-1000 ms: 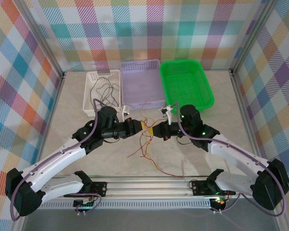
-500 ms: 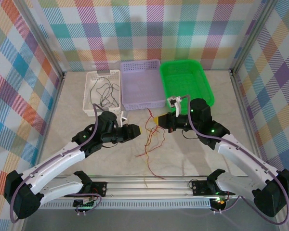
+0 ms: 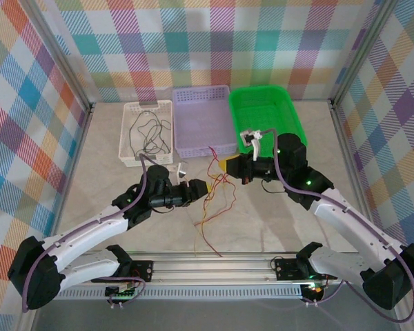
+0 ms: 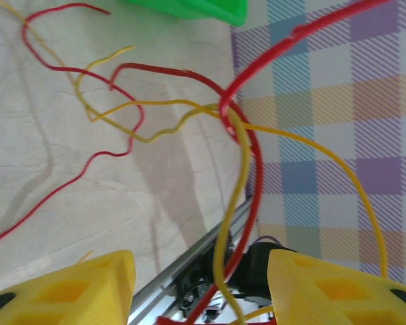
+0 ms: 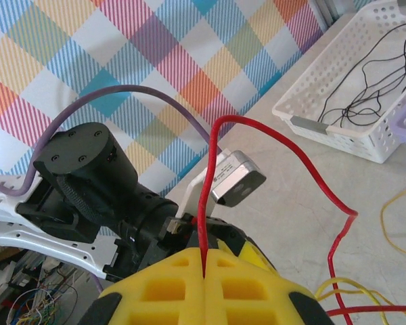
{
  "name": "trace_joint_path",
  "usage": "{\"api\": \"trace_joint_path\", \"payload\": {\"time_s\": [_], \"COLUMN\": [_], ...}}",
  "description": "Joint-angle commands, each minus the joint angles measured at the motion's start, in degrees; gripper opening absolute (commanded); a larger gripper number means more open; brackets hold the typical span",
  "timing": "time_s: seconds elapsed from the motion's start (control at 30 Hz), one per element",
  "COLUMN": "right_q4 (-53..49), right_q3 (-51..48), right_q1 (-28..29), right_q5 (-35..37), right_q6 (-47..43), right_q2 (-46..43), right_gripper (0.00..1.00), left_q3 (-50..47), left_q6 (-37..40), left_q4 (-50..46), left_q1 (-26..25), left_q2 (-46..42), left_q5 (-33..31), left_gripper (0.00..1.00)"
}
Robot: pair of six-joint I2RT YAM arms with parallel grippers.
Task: Untangle the cables
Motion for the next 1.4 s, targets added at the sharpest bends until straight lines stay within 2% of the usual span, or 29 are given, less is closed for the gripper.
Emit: {"api": "trace_joint_path", "payload": {"time_s": [0.0,0.1,0.27,0.37,0.67,0.87,0.97,1.2,1.37], "right_q4": [0.97,1.84,1.44,0.68,1.5,1.42,0.9,-3.44,-9.28], "right_q3": [2.37,2.03,2.13,2.28,2.72,2.72,2.96,4.68,6.55], "right_q1": [-0.27,-0.26,-0.26,-0.26,-0.26,-0.26,-0.26,-0.78,-1.32], "right_q5": [-2.61,-2.88,-1.61,-1.03,-1.1,-0.37,0.25,3.84,9.17], "right_q6": [-0.7,-0.18,-0.53,-1.01,-0.53,-0.57,-0.99,-3.3,-5.92], "right_q2": [1.26,1.82,0.82,-0.15,-0.99,-1.64,-2.19,-4.16,-6.59], "right_gripper": [0.0,0.0,0.0,0.0,0.0,0.0,0.0,0.0,0.0], "left_q3": [-0.42,0.04,0.73,0.85,1.63,2.39,2.37,1.99,2.0], "left_q6": [-1.18,-1.01,0.76,1.85,2.62,3.54,3.98,5.49,8.2], "left_q4": [7.63,9.68,7.56,6.19,7.17,7.57,7.38,5.38,0.87], "left_q1": [-2.39,-4.03,-5.09,-5.09,-5.27,-5.42,-5.47,-5.43,-5.42], "left_q2": [0.47,1.64,2.17,1.68,4.45,5.9,6.27,6.15,5.06], "left_q5": [1.38,1.46,0.91,0.46,1.22,1.85,1.43,0.04,-1.72], "left_gripper": [0.54,0.51,0.36,0.31,0.31,0.08,0.0,0.0,0.0]}}
